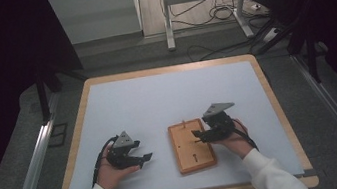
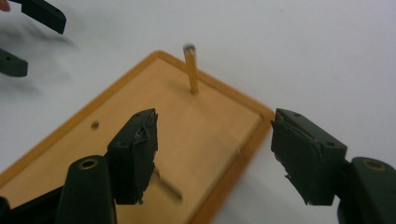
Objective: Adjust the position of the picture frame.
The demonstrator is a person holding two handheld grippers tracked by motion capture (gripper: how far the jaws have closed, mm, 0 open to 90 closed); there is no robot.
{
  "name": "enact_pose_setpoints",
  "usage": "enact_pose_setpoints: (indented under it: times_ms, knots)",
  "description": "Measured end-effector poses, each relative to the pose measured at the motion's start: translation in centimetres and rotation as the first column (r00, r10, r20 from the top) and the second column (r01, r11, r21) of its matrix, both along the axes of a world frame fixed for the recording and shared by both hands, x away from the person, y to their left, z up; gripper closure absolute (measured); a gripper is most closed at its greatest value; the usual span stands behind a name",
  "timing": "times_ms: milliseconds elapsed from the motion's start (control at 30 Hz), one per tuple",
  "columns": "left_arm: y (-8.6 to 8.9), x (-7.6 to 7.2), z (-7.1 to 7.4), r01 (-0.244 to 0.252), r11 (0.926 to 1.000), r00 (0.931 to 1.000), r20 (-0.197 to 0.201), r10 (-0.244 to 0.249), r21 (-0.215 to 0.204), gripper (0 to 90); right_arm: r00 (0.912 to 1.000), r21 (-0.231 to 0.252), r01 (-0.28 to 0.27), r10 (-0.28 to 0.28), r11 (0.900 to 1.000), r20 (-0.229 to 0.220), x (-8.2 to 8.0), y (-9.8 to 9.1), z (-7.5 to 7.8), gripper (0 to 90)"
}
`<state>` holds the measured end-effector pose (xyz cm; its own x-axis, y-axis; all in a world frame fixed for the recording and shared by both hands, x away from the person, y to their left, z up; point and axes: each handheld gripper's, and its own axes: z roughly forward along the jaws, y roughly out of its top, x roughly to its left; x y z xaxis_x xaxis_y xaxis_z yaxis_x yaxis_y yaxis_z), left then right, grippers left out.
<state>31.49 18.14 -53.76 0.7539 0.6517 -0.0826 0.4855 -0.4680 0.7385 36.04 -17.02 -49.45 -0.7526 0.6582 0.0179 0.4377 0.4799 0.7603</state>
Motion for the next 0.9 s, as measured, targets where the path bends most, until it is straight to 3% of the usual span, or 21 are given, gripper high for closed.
enact_pose_setpoints:
  times_ms: [200, 300, 367, 467, 600, 900]
  knots:
    - [-0.2, -0.1, 0.0, -0.005, 1.0, 1.0, 0.002, 0.005, -0.002, 27.5, 0.9994, 0.025, 0.022, -0.022, 0.9994, -0.027, -2.5, -3.9, -0.4, 39.9]
    - [-0.2, -0.1, 0.0, -0.005, 1.0, 1.0, 0.003, 0.005, 0.0, 27.4, 0.9994, 0.021, 0.02, -0.019, 0.9996, -0.029, -3.4, -5.3, -0.6, 50.8]
    - [-0.1, 0.0, 0.0, -0.005, 1.0, 1.0, 0.003, 0.005, 0.001, 27.5, 0.999, 0.014, 0.006, -0.006, 0.9999, -0.044, -4.1, -6.3, -0.7, 64.4]
    - [-0.1, 0.0, 0.0, -0.005, 1.0, 1.0, 0.001, 0.005, 0.001, 27.4, 0.9982, 0.007, -0.015, 0.015, 0.9999, -0.058, -4.7, -7.0, -0.8, 76.8]
    - [-0.2, 0.0, 0.0, -0.004, 1.0, 1.0, 0.001, 0.004, 0.004, 27.4, 0.9948, -0.011, -0.069, 0.068, 0.9976, -0.077, -5.2, -7.2, -1.0, 87.3]
    - [-0.3, -0.1, -0.1, -0.003, 1.0, 1.0, 0.002, 0.003, 0.006, 27.4, 0.9854, -0.077, -0.148, 0.14, 0.986, -0.097, -5.5, -5.5, -2.0, 89.3]
